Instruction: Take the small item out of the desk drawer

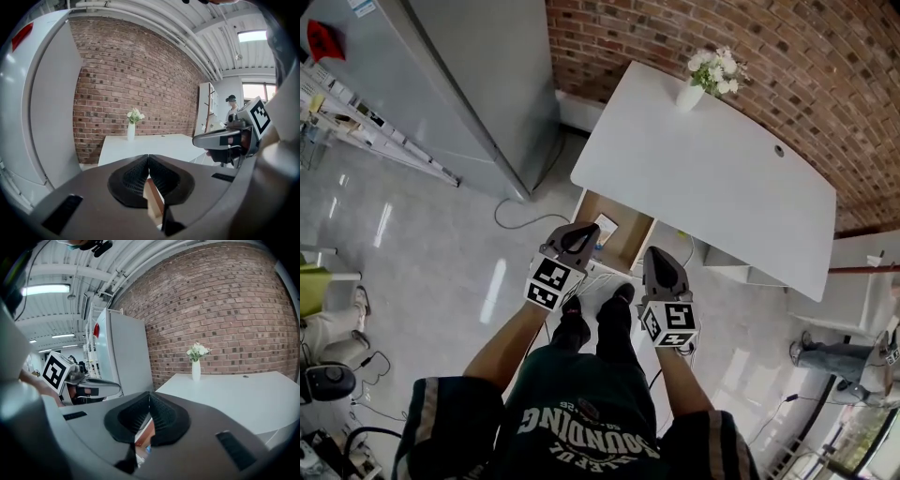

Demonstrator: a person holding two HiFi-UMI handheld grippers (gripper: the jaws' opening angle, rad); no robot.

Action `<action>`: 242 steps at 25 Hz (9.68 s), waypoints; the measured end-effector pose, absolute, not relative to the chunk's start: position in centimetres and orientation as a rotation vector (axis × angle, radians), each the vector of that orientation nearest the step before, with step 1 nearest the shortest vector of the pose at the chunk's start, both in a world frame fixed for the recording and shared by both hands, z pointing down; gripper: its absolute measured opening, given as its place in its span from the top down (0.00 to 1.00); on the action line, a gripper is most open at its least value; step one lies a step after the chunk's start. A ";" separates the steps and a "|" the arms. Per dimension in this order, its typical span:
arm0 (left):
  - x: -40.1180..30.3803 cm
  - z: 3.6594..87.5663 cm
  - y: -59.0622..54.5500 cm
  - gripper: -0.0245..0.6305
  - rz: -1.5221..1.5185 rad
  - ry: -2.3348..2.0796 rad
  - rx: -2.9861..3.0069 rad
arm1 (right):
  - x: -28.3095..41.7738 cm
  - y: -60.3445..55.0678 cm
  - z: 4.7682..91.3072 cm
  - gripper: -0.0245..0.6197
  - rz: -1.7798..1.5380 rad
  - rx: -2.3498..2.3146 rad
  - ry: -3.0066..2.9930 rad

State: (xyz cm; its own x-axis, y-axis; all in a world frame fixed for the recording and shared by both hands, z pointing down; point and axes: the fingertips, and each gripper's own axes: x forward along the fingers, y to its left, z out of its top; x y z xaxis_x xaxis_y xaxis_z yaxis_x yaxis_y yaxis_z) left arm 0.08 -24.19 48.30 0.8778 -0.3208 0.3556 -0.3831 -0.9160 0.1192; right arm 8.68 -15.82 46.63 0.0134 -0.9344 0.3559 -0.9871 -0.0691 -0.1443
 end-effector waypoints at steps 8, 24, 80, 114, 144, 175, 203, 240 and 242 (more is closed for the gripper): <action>-0.2 49.3 -24.1 0.94 0.507 -0.564 2.839 | 8.2 -16.0 47.4 0.92 0.555 2.096 -2.057; 1.4 53.6 -23.9 0.94 0.593 -0.532 2.795 | 9.3 -16.2 50.3 0.92 0.633 2.063 -2.048; 5.0 77.6 -26.4 0.76 1.084 -0.488 2.527 | 10.6 -21.1 68.1 0.92 0.875 1.877 -2.037; 6.3 90.1 -26.3 0.38 1.557 -0.461 2.284 | 11.2 -18.2 72.0 0.92 1.019 1.786 -2.014; 5.1 97.4 -25.9 0.32 1.824 -0.407 2.123 | 11.6 -15.7 73.8 0.92 1.059 1.716 -1.994; 4.7 87.9 -24.0 0.33 1.974 -0.152 2.417 | 10.9 -17.3 67.4 0.92 0.988 1.819 -2.016; 0.3 68.4 -22.0 0.33 1.629 -0.266 2.645 | 8.6 -14.6 57.0 0.92 0.855 1.944 -1.984; 0.2 44.6 -26.9 0.33 1.238 -0.506 3.123 | 10.0 -17.9 37.5 0.92 0.295 2.185 -2.050; 0.2 44.7 -26.6 0.33 1.240 -0.500 3.123 | 10.0 -17.7 37.6 0.92 0.299 2.186 -2.049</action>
